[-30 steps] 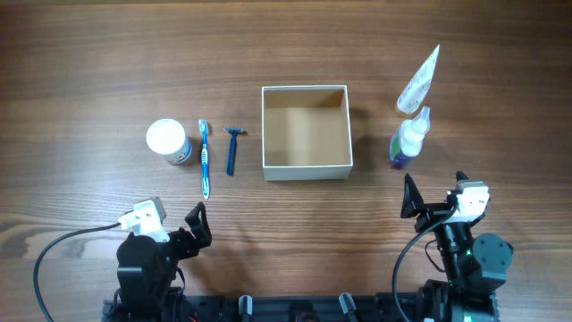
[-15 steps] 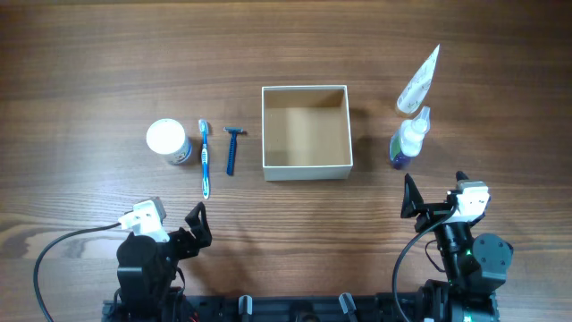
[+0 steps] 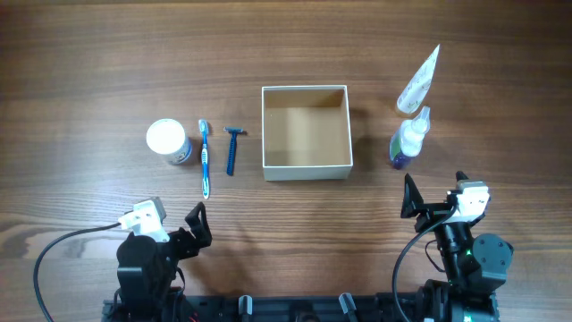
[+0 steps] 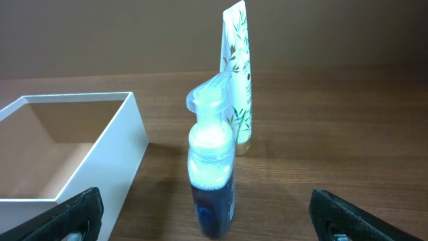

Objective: Pack container

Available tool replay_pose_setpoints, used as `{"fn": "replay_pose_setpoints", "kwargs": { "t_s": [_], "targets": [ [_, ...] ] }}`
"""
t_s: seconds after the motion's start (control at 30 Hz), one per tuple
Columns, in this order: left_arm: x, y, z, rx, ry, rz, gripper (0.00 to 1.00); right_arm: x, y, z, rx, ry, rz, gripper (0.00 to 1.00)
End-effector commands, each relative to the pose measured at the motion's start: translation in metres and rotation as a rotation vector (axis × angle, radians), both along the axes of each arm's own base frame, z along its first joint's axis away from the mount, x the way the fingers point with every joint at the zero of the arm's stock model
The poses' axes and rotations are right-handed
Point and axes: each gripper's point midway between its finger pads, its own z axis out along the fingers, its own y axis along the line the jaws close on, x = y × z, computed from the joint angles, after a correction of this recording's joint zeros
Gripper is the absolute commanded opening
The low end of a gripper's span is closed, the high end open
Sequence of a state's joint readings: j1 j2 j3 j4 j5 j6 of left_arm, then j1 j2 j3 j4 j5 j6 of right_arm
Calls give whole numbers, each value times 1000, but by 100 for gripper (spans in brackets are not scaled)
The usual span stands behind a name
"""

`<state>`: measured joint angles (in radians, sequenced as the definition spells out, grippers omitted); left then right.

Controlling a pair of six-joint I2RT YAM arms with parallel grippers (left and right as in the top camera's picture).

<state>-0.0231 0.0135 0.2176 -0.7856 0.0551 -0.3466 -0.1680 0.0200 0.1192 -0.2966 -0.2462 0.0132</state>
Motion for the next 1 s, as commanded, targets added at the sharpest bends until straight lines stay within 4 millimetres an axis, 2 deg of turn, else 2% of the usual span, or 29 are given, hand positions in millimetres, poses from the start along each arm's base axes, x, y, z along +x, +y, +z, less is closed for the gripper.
{"fn": "replay_pose_setpoints", "kwargs": {
  "t_s": [0.0, 0.1, 0.33, 0.47, 0.57, 0.77, 0.87, 0.97],
  "targets": [
    [0, -1, 0, -11, -8, -3, 100, 1, 0, 5, 59, -26, -9, 100],
    [0, -1, 0, -10, -8, -4, 100, 3, 0, 24, 182, -86, -26, 100],
    [0, -1, 0, -11, -8, -3, 100, -7, 5, 98, 157, -212, 7, 100],
    [0, -1, 0, -11, -8, -3, 100, -6, 6, 132, 167, -161, 8, 100],
    [0, -1, 0, -10, -8, -4, 100, 7, 4, 151, 185, -53, -2, 100],
    [0, -1, 0, -11, -8, -3, 100, 48, 3, 178, 155, 236, 28, 100],
    [0, -1, 0, -11, -8, -3, 100, 64, 20, 194, 224, 354, 135, 100],
    [0, -1, 0, -11, -8, -3, 100, 79, 51, 206, 272, 393, 359, 100]
  ]
}}
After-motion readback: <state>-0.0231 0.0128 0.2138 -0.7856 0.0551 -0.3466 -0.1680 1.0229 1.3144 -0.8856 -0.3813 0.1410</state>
